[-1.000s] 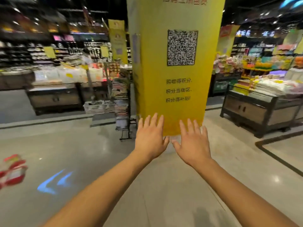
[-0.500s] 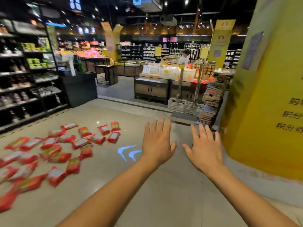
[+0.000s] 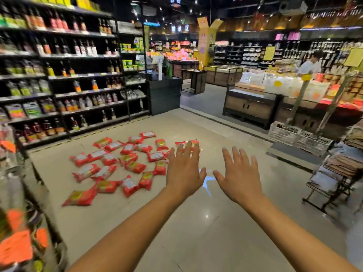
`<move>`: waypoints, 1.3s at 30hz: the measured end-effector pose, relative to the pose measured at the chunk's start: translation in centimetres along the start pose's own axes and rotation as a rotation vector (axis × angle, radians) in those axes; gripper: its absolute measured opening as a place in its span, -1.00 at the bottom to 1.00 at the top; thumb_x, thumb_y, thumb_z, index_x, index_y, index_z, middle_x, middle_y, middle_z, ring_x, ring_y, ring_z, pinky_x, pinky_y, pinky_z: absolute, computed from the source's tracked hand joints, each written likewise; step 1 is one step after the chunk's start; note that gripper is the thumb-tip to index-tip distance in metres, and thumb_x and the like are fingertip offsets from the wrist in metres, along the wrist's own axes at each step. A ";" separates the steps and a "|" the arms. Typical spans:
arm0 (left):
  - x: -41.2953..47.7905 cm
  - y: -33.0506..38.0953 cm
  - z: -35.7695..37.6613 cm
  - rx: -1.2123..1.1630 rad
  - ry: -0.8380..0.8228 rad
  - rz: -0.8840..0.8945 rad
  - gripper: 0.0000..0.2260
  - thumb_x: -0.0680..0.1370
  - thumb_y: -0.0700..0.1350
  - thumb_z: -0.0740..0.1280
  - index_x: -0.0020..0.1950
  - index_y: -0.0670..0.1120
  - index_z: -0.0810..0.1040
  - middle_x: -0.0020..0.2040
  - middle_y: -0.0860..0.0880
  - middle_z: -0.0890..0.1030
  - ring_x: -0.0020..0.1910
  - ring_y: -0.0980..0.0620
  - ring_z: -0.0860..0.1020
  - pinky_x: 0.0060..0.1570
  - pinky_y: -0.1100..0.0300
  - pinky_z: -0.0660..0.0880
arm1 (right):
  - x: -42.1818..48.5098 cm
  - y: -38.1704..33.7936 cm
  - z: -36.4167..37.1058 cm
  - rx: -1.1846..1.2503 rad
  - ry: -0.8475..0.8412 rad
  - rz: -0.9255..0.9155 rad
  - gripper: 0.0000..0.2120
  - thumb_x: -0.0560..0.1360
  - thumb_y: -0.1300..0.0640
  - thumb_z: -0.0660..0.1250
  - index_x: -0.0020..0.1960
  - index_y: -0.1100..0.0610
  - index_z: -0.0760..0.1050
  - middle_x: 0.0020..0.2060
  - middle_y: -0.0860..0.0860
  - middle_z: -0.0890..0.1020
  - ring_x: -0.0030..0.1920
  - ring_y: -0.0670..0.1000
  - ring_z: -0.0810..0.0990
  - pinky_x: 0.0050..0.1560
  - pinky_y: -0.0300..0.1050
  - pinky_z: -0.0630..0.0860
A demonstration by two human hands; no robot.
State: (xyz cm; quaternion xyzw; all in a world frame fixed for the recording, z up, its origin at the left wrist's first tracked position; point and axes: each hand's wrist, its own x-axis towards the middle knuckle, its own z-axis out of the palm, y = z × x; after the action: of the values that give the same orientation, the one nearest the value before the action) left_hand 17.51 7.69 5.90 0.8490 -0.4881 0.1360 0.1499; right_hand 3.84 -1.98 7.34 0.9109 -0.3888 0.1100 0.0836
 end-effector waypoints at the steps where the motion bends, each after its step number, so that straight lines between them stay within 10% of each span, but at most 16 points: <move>1: 0.3 -1.2 0.3 0.007 0.003 -0.026 -0.29 0.66 0.24 0.19 0.69 -0.04 0.04 0.69 -0.12 0.08 0.66 -0.20 0.08 0.59 -0.19 0.03 | 1.0 -1.1 0.4 0.013 -0.007 -0.030 -0.25 0.64 -0.32 0.00 0.67 0.01 -0.14 0.66 0.11 -0.03 0.65 0.18 -0.07 0.59 0.24 -0.09; 39: 23.9 -30.8 14.2 0.333 -0.071 -0.690 -0.26 0.63 0.26 0.17 0.69 -0.05 0.02 0.68 -0.11 0.14 0.62 -0.17 0.16 0.58 -0.17 0.07 | 44.0 -24.9 19.9 0.226 -0.076 -0.748 -0.24 0.63 -0.30 0.06 0.67 0.02 -0.13 0.66 0.11 -0.03 0.65 0.16 -0.07 0.57 0.28 -0.10</move>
State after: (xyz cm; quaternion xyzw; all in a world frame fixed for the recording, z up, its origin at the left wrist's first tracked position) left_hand 57.12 -1.89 -1.90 0.9803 -0.1496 0.1255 0.0299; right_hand 54.27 -20.01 -1.79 0.9966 -0.0183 0.0804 0.0027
